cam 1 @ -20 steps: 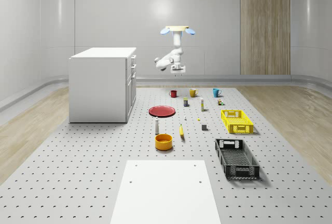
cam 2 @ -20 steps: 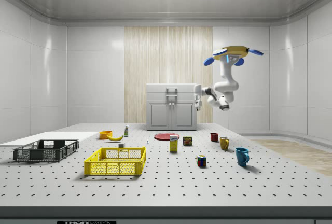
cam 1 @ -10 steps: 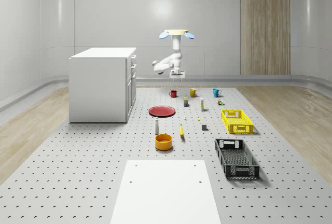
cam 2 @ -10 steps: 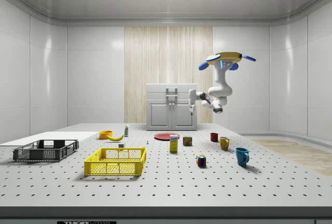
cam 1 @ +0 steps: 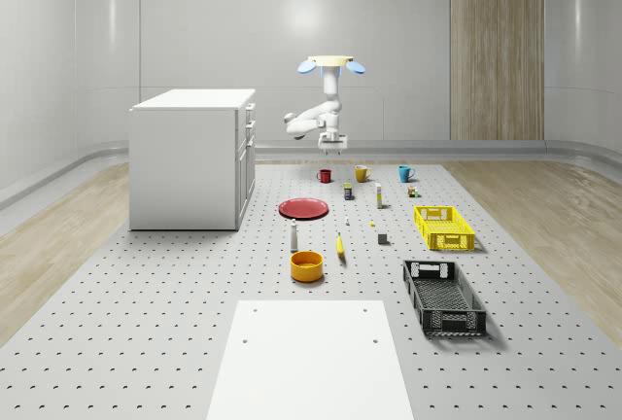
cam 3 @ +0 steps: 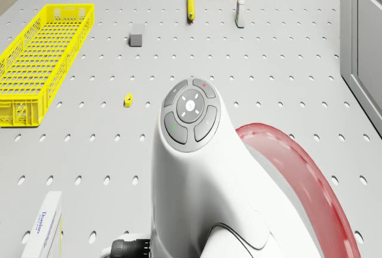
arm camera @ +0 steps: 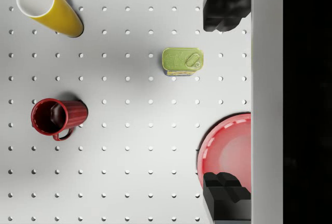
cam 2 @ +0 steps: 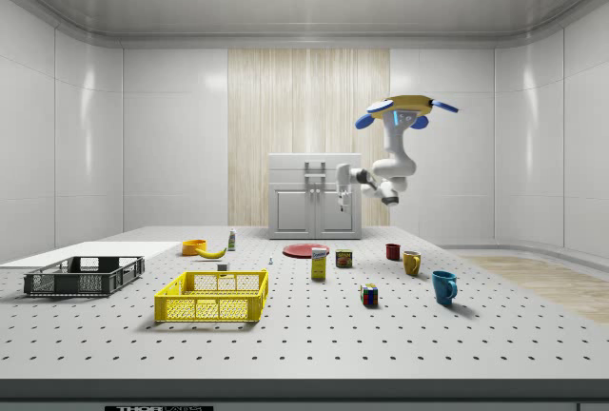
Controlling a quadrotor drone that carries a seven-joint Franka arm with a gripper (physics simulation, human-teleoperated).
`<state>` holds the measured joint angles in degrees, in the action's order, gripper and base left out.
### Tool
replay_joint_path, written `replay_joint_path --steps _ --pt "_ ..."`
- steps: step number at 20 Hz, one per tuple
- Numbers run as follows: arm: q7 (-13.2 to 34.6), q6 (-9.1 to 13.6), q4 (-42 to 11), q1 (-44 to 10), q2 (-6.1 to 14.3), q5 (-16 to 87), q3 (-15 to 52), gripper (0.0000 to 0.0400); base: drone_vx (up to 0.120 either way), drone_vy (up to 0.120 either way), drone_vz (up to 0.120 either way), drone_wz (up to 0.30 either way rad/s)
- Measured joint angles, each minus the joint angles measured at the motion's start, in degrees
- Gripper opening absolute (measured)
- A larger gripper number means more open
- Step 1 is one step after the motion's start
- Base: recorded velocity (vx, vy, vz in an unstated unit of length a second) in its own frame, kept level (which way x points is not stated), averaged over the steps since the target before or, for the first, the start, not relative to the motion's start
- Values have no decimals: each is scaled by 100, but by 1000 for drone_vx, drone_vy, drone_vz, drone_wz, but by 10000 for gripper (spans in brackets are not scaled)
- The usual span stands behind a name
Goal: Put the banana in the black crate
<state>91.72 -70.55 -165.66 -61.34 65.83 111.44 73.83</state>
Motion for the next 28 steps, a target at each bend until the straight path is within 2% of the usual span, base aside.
replay_joint_path --steps 28 --pt "219 -669 49 -233 730 -370 210 400 120 0 0 0"
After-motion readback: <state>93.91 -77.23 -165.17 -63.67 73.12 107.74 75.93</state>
